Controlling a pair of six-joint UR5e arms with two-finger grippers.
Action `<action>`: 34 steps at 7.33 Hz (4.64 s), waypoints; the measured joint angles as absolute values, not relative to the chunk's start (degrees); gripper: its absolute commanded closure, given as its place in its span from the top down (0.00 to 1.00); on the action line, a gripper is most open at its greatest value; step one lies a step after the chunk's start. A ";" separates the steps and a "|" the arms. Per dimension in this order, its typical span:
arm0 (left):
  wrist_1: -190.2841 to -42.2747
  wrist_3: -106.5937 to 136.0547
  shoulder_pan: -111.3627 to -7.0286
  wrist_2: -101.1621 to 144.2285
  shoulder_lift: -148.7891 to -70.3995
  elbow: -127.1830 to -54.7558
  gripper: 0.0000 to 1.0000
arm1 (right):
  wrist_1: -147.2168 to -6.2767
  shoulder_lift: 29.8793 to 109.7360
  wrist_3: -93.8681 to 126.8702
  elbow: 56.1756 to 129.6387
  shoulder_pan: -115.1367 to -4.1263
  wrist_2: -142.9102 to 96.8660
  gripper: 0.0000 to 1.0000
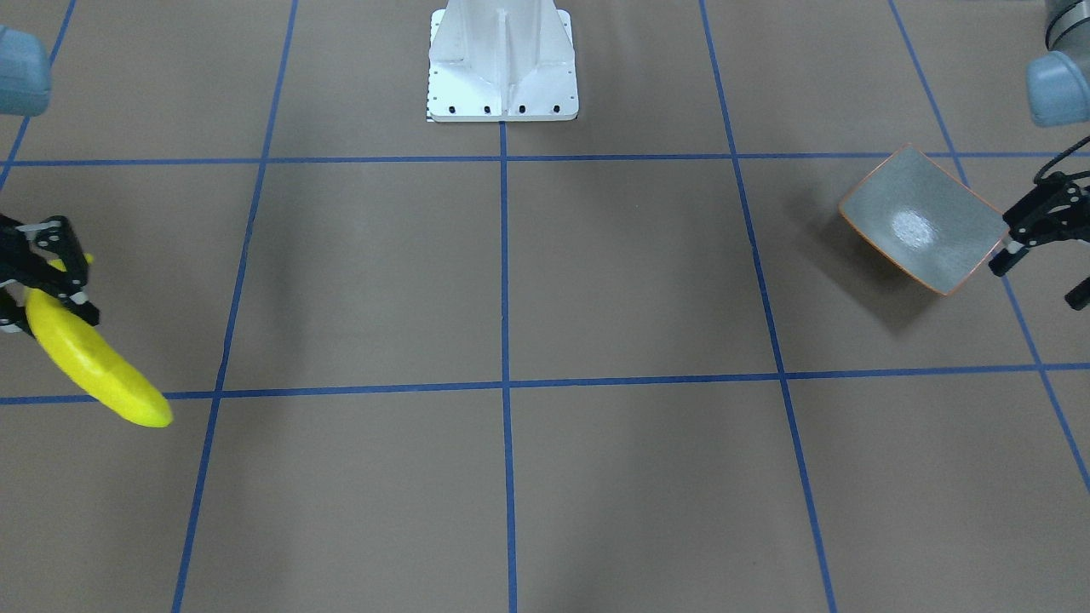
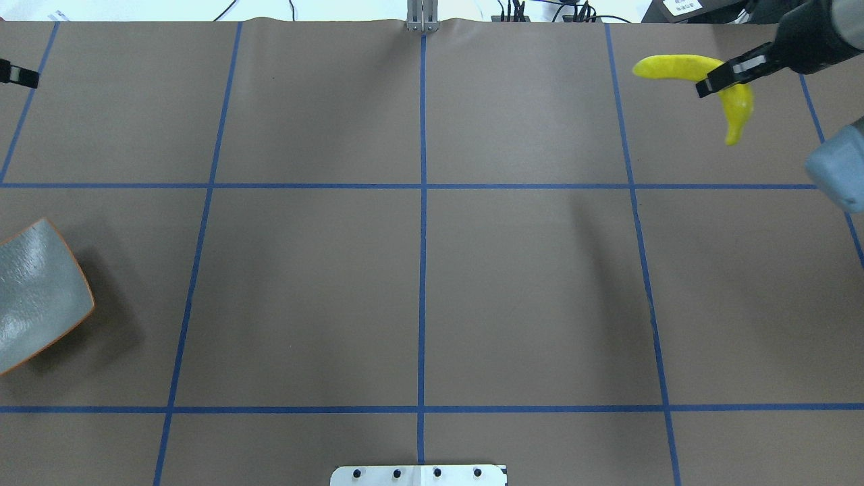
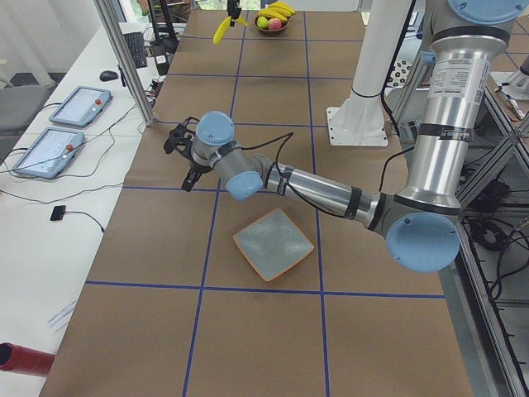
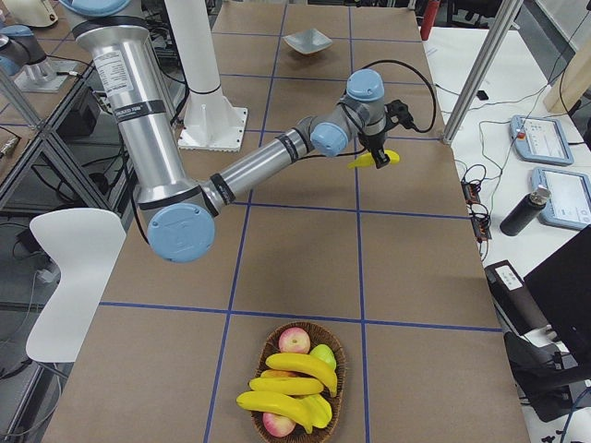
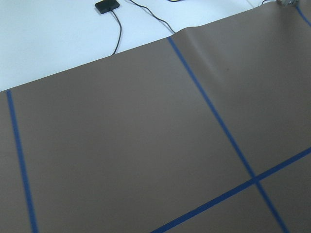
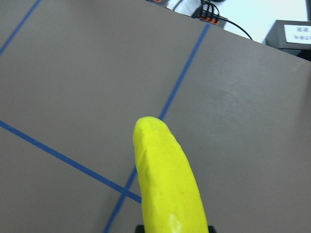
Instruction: Transfer all bananas from basket to plate
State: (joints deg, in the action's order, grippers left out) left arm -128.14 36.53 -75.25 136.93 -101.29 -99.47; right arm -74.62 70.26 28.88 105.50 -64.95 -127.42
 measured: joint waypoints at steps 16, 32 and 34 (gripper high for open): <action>-133.35 125.37 -49.53 117.84 -123.22 -101.57 1.00 | -54.73 47.34 59.54 100.60 -29.46 -86.67 0.00; -135.86 114.63 -50.50 117.02 -105.03 -107.91 0.00 | -53.78 59.92 58.35 101.74 -47.83 -111.30 1.00; -136.00 101.50 -51.45 117.16 -94.87 -108.63 0.00 | -56.68 64.13 52.21 101.49 -52.90 -116.59 1.00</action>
